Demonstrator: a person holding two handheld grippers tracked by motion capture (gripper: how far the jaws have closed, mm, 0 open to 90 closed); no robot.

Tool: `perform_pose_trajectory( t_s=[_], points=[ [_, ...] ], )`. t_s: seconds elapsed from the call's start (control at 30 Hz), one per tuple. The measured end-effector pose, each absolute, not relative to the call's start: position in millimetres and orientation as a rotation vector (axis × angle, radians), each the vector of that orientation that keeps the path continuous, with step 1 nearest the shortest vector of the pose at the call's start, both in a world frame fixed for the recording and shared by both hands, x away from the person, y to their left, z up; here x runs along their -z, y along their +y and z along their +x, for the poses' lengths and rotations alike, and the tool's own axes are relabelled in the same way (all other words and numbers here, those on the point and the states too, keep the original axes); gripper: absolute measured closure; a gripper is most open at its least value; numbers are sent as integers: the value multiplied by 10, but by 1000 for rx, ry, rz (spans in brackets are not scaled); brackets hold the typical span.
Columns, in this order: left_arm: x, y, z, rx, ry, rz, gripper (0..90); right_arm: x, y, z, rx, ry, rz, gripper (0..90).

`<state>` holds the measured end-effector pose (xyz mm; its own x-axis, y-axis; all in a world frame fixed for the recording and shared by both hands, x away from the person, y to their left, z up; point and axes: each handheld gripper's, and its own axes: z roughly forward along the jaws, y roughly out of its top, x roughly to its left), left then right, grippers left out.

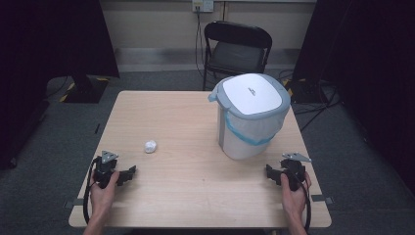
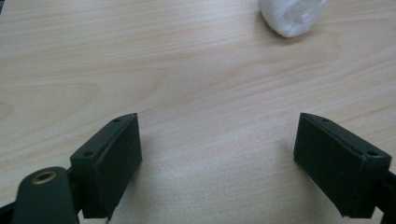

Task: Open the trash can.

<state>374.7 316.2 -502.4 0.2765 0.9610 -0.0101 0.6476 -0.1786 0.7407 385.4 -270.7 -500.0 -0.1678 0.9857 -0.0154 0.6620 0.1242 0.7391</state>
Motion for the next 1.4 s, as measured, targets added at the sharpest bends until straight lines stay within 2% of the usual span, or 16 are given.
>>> perform_pose_trajectory(
  t_s=[0.23,0.4,0.57,0.77,0.8,1.0,1.23,1.4],
  points=[
    [5023,3110,3698,-634,1463,1900,148,5000,-2669,3803,-798,1838,1633,138],
    [5001,3086,3557,-577,1398,1915,161,4987,-2623,3741,-822,1913,1581,143],
    [4909,3052,3527,-597,1349,1916,173,4938,-2566,3738,-867,1943,1540,146],
    [4720,2835,3548,-536,1252,1850,170,4837,-2566,3772,-881,1942,1514,155],
    [4668,2641,3639,-523,1210,1854,171,4793,-2586,3806,-877,1925,1516,159],
    [4611,2251,3837,-517,1155,1862,177,4713,-2619,3941,-867,1905,1474,168],
    [4532,1657,4089,-437,1097,1887,180,4663,-2724,4167,-870,1858,1492,179],
    [4375,1304,4323,-481,1000,1944,181,4576,-2801,4272,-851,1815,1482,182]
  ],
)
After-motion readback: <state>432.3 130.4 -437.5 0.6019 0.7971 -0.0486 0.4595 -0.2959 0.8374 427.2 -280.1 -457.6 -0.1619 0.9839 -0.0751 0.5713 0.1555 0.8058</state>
